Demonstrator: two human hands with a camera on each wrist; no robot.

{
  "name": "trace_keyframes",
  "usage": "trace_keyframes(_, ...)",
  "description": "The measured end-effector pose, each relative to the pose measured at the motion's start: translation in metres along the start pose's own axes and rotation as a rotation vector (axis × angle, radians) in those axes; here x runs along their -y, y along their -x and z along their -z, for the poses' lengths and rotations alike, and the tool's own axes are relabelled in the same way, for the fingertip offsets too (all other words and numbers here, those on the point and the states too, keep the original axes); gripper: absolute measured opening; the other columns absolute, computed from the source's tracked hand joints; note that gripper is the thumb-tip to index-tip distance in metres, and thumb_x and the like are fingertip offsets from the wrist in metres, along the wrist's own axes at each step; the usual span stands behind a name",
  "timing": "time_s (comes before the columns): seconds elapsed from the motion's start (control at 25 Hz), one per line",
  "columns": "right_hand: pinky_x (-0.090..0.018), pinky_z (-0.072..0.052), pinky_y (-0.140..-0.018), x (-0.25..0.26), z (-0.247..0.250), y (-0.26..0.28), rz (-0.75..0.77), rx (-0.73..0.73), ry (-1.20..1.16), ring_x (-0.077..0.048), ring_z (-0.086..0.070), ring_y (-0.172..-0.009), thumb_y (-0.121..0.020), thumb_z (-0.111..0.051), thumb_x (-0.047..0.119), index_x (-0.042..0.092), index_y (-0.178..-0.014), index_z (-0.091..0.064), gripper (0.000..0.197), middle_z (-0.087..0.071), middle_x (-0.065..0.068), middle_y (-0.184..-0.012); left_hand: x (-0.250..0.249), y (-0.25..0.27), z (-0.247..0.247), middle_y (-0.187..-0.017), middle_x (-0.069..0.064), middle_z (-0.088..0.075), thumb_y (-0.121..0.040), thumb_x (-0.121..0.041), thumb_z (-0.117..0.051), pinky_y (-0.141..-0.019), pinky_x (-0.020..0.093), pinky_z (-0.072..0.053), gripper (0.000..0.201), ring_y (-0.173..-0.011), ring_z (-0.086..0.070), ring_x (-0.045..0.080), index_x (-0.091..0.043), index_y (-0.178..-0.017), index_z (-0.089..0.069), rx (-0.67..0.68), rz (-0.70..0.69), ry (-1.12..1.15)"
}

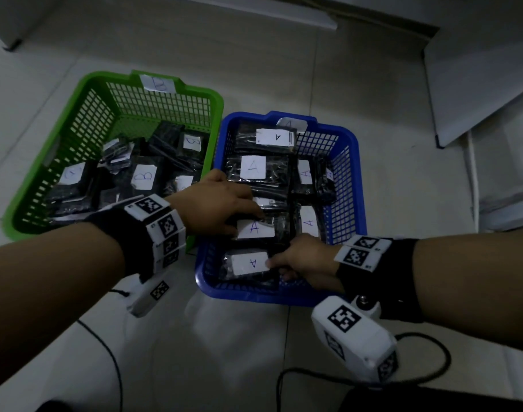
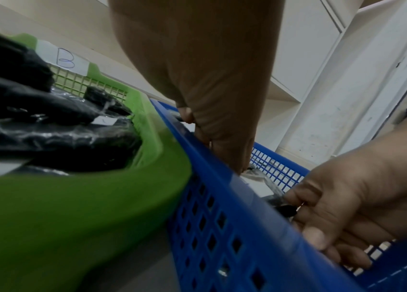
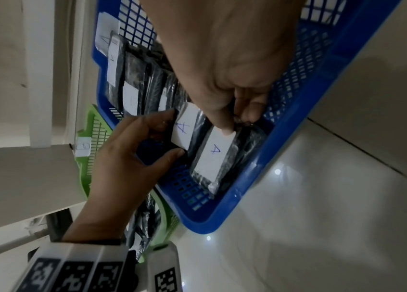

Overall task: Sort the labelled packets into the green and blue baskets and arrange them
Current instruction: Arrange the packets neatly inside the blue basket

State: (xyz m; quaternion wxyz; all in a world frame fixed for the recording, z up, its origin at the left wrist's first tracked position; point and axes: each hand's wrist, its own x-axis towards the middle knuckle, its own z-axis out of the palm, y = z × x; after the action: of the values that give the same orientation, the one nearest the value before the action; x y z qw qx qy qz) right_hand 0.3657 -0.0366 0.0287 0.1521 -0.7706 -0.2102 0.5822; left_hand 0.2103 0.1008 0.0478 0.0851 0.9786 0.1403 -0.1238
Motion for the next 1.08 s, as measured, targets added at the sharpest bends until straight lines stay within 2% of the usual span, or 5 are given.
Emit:
trace_keyframes(0.32, -0.024, -0.05, -0.049, 0.004, -0.009, 0.005, -0.1, 0.134, -0.084, -0.016, -0.054, -0.058, -0.088, -0.066, 0.019, 0.001, -0.104, -0.058, 0.025, -0.057, -0.007, -0.076, -0.001, -0.003, 0.001, -0.125, -0.01, -0.047, -0.082, -0.039, -0.059, -0.096, 0.036, -0.023, 0.055, -0.113, -0.049, 0.014, -0.043, -0.134, -0.04, 0.059, 0.021, -0.018)
trace_keyframes(0.52, -0.026, -0.051, -0.06, 0.001, -0.009, 0.012, -0.137, 0.168, 0.085, -0.016, -0.054, -0.056, -0.079, -0.07, -0.001, 0.005, -0.065, -0.056, 0.021, -0.058, -0.007, -0.058, 0.001, -0.002, -0.002, -0.127, -0.013, -0.046, -0.081, -0.038, -0.06, -0.093, 0.036, -0.025, 0.062, -0.115, -0.047, 0.01, -0.045, -0.137, -0.034, 0.034, -0.042, -0.02)
trace_keyframes(0.64, -0.035, -0.051, -0.073, 0.012, 0.021, 0.012, -0.039, 0.046, 0.35, -0.026, -0.061, -0.077, -0.085, -0.059, 0.001, 0.001, -0.084, -0.06, 0.002, -0.06, -0.011, -0.077, 0.003, -0.002, -0.001, -0.129, -0.014, -0.046, -0.082, -0.041, -0.058, -0.09, 0.034, -0.021, 0.058, -0.118, -0.046, 0.009, -0.043, -0.136, -0.037, 0.072, -0.077, -0.024)
trace_keyframes(0.8, -0.035, -0.038, -0.092, 0.007, 0.061, 0.0, 0.3, -0.286, 0.635, -0.035, -0.037, -0.117, -0.084, -0.06, 0.02, 0.016, -0.123, -0.049, 0.04, -0.046, -0.017, -0.117, 0.001, -0.004, 0.0, -0.12, -0.009, -0.048, -0.085, -0.043, -0.056, -0.091, 0.034, -0.026, 0.047, -0.11, -0.049, 0.012, -0.04, -0.131, -0.046, 0.033, -0.067, -0.02)
trace_keyframes(1.08, -0.017, -0.026, -0.063, -0.015, 0.058, -0.014, 0.45, -0.138, 0.65, -0.026, -0.032, -0.121, -0.086, -0.058, 0.006, 0.02, -0.13, -0.051, 0.047, -0.051, -0.011, -0.119, 0.009, -0.02, 0.008, -0.126, 0.006, -0.048, -0.077, -0.037, -0.066, -0.096, 0.04, -0.036, 0.051, -0.116, -0.048, 0.027, -0.02, -0.123, -0.05, -0.351, 0.28, 0.074)
